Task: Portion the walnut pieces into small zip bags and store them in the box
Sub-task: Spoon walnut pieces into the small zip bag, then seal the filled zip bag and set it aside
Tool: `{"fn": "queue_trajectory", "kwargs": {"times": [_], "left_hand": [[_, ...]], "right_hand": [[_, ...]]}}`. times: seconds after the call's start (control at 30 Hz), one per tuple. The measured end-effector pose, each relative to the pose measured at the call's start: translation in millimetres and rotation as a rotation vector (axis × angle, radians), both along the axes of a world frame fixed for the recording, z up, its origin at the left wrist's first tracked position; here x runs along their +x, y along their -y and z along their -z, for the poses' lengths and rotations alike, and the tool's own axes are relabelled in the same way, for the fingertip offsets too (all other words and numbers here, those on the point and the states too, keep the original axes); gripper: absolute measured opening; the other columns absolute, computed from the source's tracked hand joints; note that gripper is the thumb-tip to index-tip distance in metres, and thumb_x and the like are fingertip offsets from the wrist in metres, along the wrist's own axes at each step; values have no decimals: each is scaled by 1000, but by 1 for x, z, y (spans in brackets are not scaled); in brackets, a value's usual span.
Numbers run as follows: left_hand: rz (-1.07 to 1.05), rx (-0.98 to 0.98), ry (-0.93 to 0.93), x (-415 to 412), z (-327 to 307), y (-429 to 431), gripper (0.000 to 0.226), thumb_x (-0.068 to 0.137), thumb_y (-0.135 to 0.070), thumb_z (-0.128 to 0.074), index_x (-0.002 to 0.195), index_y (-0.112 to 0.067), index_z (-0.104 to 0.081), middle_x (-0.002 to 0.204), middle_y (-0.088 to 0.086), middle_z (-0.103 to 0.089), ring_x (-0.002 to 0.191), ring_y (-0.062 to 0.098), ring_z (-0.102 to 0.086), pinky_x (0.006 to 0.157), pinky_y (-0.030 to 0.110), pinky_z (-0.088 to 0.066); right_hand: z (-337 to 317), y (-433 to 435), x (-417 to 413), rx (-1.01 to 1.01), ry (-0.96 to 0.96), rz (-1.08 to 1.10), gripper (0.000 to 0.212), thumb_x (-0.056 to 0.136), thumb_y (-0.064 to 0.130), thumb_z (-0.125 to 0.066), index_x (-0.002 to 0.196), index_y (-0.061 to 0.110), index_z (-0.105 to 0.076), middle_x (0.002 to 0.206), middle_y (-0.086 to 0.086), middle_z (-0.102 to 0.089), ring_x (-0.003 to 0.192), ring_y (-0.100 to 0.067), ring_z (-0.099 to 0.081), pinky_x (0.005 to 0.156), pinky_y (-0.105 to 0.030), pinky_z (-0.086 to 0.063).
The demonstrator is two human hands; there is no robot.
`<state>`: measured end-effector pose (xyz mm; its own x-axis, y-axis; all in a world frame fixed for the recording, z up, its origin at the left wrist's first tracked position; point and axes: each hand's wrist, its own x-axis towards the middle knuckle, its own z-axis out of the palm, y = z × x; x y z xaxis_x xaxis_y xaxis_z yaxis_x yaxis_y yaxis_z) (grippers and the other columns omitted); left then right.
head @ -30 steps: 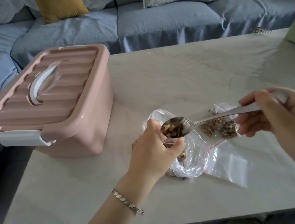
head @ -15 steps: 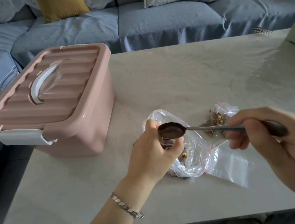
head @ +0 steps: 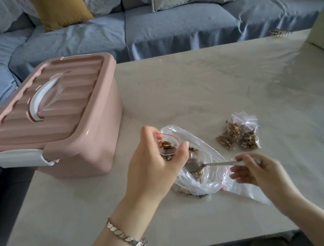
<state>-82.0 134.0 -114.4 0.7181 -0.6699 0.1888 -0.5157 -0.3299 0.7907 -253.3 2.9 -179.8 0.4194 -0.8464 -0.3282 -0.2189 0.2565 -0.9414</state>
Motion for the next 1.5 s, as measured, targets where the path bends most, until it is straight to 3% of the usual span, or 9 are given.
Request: {"fn": "queue_trajectory", "kwargs": {"times": [0.17,0.3,0.5,0.63,0.8,1.0,1.2,1.4,1.5], "left_hand": [[32,57,-16,-6,8,7,40,71,-46,-68,82,-27,-35,76,-12,-62,73,0,-60,59,14,-43],[66,77,-31,-14,15,14,46,72,-50,-69,88,-21,-38,81,-9,-64,80,11,-64,72,32,-49],[135,117,-32,-27,16,26,47,69,-55,-64,77,-27,-28,75,-7,-60,67,3,-56,57,14,-41],[178,142,-54,-32,19,32,48,69,-53,-65,79,-24,-28,76,-3,-61,68,13,-56,58,24,-43],[220,117,-79,-32,27,35,54,52,-68,-53,77,-30,-25,72,-7,-59,63,8,-53,57,22,-44],[239,93,124,-20,35,29,75,69,-58,-60,127,-18,-34,116,-13,-37,108,0,-30,94,16,-28],[-9,113,291,-2,62,10,62,72,-26,-71,121,-19,-32,124,16,-45,120,35,-41,101,25,-17],[1,101,205,-2,66,4,51,72,-11,-74,118,-15,-51,113,3,-44,108,17,-37,94,31,-36],[27,127,149,-2,66,2,38,78,-12,-70,113,-14,-58,109,-6,-36,115,18,-41,92,17,-28]], "right_hand": [[13,8,-3,84,-173,-5,12,90,9,-56,96,1,-63,67,-12,-69,53,-19,-67,54,-25,-57],[-2,4,-8,-386,-635,-256,28,85,30,-62,112,25,-56,100,4,-61,90,-13,-58,71,-21,-45],[-71,-21,18,-652,-211,-391,21,77,35,-67,85,52,-56,98,22,-57,93,5,-52,77,-5,-40],[-78,-22,32,-611,-204,-503,16,76,29,-69,70,44,-65,77,12,-66,78,-3,-60,75,-24,-49],[-72,-17,32,-663,-241,-522,9,80,24,-69,73,27,-73,76,7,-69,76,-5,-59,73,-22,-47],[-64,20,20,-750,-244,-246,3,77,12,-73,75,12,-75,61,4,-68,64,-6,-61,59,-10,-44],[-30,70,33,-688,-316,56,5,77,14,-71,74,12,-75,62,-3,-67,53,-5,-55,55,-5,-39],[12,79,49,-556,-397,107,14,81,15,-66,79,4,-73,66,-4,-64,60,-14,-54,53,-15,-40],[17,80,44,-528,-421,85,17,80,24,-69,79,7,-72,71,-4,-66,64,-19,-57,60,-24,-42]]}}
